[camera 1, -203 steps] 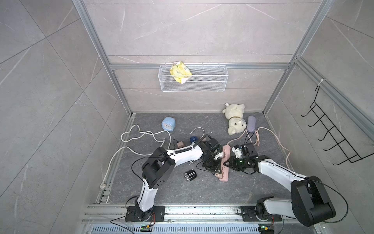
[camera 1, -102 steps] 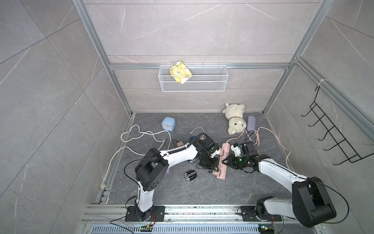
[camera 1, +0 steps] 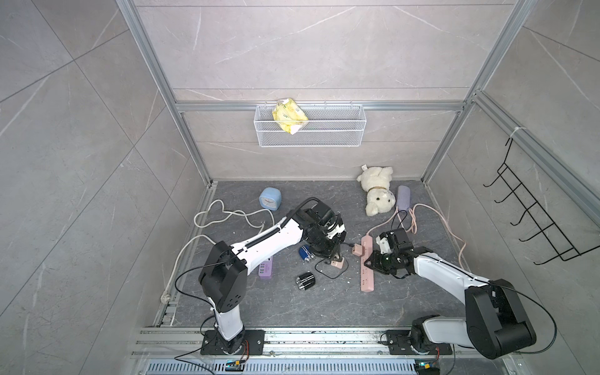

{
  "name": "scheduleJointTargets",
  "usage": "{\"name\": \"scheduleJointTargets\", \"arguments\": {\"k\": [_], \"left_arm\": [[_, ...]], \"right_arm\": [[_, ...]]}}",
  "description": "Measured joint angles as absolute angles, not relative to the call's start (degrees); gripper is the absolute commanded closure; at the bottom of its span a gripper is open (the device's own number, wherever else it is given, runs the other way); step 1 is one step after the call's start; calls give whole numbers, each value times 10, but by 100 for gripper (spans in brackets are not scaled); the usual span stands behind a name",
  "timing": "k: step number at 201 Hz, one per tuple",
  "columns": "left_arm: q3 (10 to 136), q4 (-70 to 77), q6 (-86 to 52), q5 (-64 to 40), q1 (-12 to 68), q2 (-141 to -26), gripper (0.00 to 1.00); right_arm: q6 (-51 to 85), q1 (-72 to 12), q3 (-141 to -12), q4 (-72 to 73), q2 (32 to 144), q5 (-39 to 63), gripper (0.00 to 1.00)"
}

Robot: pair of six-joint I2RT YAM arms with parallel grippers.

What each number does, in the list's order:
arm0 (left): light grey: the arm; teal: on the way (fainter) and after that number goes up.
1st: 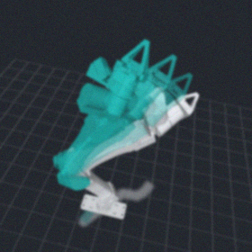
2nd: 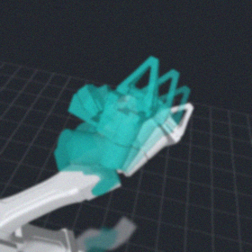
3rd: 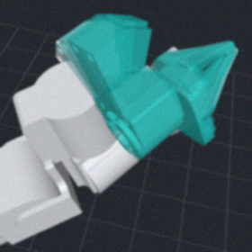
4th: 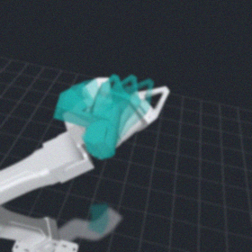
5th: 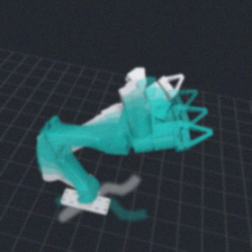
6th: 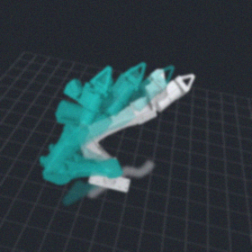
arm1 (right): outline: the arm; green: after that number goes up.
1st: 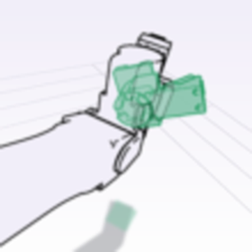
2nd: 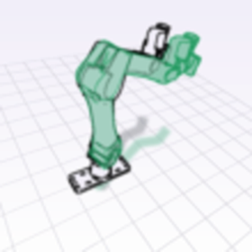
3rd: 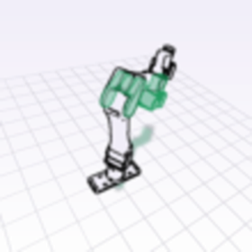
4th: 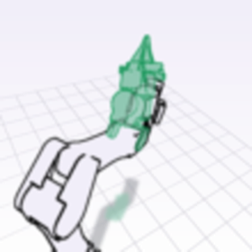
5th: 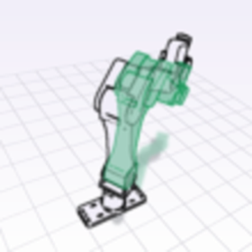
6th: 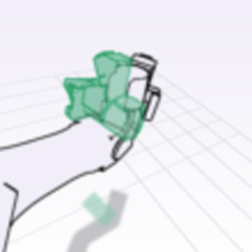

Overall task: Unplug the electric shaver
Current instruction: Remove the plug from the socket, then place the plug at the center of the board.

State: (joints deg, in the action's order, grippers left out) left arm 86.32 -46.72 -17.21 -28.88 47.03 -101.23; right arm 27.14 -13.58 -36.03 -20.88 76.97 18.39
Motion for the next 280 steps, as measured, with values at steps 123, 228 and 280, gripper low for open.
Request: {"name": "scheduleJointTargets", "arguments": {"k": [123, 228, 280], "left_arm": [[848, -539, -177, -78, 474, -1000, 100], [700, -454, -212, -37, 465, -961, 100], [616, -342, -217, -36, 448, -925, 100]], "right_arm": [[289, -135, -349, -154, 783, 228, 97], [289, -131, -336, -193, 747, 238, 95], [289, -131, -336, -208, 727, 238, 95]]}}
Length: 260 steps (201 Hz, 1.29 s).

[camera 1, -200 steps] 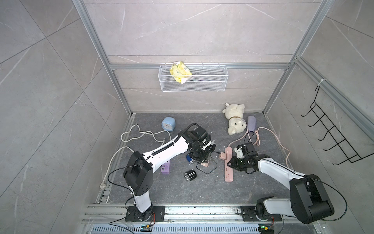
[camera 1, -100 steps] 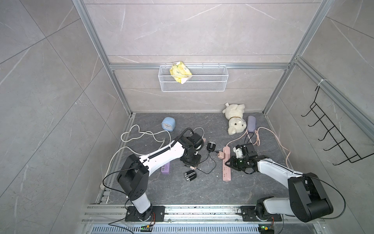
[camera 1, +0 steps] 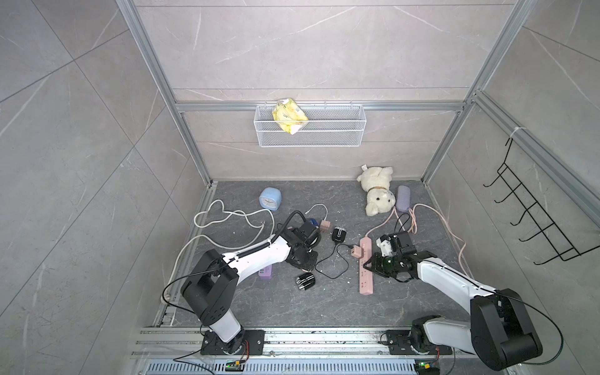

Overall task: Unplug the electric shaver
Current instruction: Place the plug at the center of the board.

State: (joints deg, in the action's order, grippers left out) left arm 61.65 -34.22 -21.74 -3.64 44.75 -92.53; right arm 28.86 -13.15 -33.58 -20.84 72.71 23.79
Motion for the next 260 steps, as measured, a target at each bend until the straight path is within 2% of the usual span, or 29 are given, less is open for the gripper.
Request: {"name": "scheduleJointTargets", "arguments": {"k": [60, 103, 134, 160, 184, 214, 218, 242, 260], "left_arm": [[583, -223, -218, -114, 431, -919, 100], [583, -192, -217, -151, 431, -938, 99], [583, -192, -217, -159, 431, -953, 93], [580, -191, -217, -168, 431, -966, 73], [580, -183, -217, -172, 431, -968, 67], [580, -176, -214, -173, 431, -973, 54], [580, -176, -214, -173, 431, -974, 51], [580, -175, -212, -179, 431, -978, 16], [580, -176, -209, -183, 431, -979, 2]], "right_arm": [[289, -131, -336, -215, 723, 238, 94], [289, -131, -336, -220, 720, 238, 93], [289, -131, -336, -224, 719, 238, 91], [289, -131, -336, -225, 719, 238, 88], [289, -131, -336, -225, 719, 238, 86], [289, -131, -336, -225, 719, 238, 82], [289, -131, -336, -225, 719, 238, 80], [289, -131, -336, -225, 719, 238, 76], [289, -131, -336, -225, 719, 238, 76]]}}
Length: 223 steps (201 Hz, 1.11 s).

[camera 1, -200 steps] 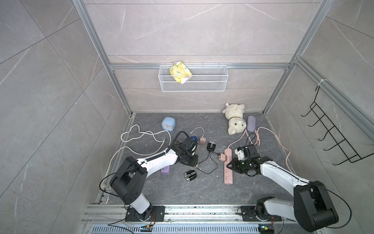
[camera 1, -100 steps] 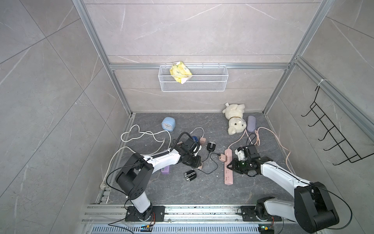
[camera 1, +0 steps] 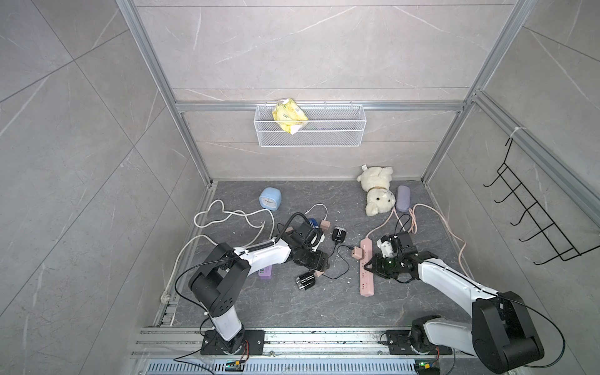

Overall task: Unplug the electric shaver
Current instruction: Place the plug at the center of the board.

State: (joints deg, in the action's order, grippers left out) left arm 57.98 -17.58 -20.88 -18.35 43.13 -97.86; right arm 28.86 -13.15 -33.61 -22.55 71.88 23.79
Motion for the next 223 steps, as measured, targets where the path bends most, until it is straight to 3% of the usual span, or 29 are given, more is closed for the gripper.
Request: {"name": "scheduleJointTargets", "arguments": {"k": [35, 91, 156, 223], "left_arm": [[584, -189, -203, -177, 434, -978, 1], [590, -244, -194, -122, 435, -917, 1], [590, -240, -194, -106, 435, -886, 1], [582, -230, -194, -98, 435, -863, 1]], "right_arm": [[285, -131, -340, -238, 718, 233, 72], [270, -131, -369, -265, 703, 196, 48], [269, -131, -392, -282, 703, 188, 44], [252, -195, -559, -328, 738, 129, 41]]}}
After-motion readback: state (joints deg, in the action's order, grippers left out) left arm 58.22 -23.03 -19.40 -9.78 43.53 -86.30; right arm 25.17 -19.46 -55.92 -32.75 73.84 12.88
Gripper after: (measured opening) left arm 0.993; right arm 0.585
